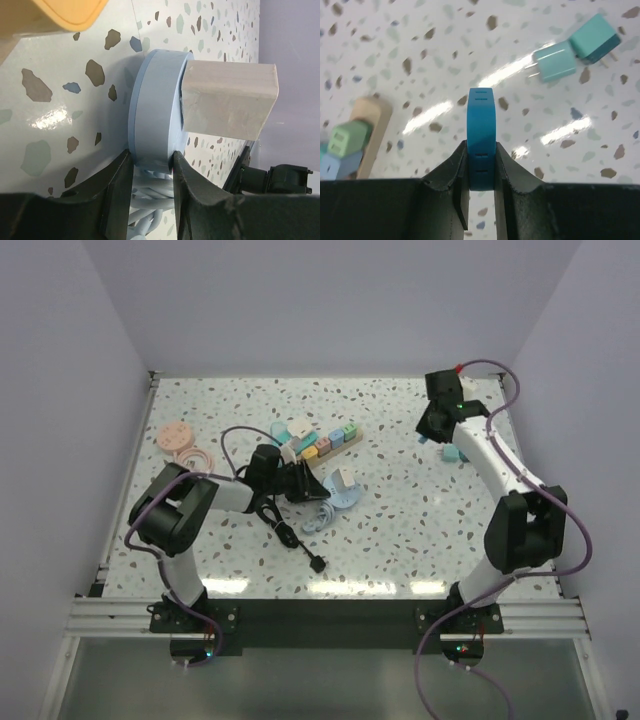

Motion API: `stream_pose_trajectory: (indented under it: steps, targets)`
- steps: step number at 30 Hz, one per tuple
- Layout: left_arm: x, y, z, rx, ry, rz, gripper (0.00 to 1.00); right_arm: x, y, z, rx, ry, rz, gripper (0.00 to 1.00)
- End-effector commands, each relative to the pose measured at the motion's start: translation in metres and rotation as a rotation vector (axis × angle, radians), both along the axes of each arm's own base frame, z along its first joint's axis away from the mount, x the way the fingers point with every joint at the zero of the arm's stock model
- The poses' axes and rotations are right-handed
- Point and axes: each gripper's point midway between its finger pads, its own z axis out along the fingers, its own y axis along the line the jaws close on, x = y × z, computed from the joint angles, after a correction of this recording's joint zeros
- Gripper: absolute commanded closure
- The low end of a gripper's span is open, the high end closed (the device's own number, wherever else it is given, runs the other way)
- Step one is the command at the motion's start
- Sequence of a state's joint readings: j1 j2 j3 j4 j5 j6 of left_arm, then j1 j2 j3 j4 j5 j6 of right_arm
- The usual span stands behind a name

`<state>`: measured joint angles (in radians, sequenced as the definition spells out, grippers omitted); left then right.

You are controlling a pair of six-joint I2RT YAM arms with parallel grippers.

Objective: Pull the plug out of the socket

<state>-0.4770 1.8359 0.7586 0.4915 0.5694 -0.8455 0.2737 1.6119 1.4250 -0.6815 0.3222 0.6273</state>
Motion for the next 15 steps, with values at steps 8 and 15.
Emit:
stream_pose_trajectory:
  steps: [8,15]
  targets:
    - [0.008,0.004,0.027,0.065,-0.075,-0.035,1.00,0.111,-0.124,-0.049,0.217,-0.188,-0.443,1.00]
    - [0.007,0.005,0.025,0.083,-0.063,-0.040,1.00,0.151,-0.151,-0.077,0.266,-0.217,-0.550,1.00]
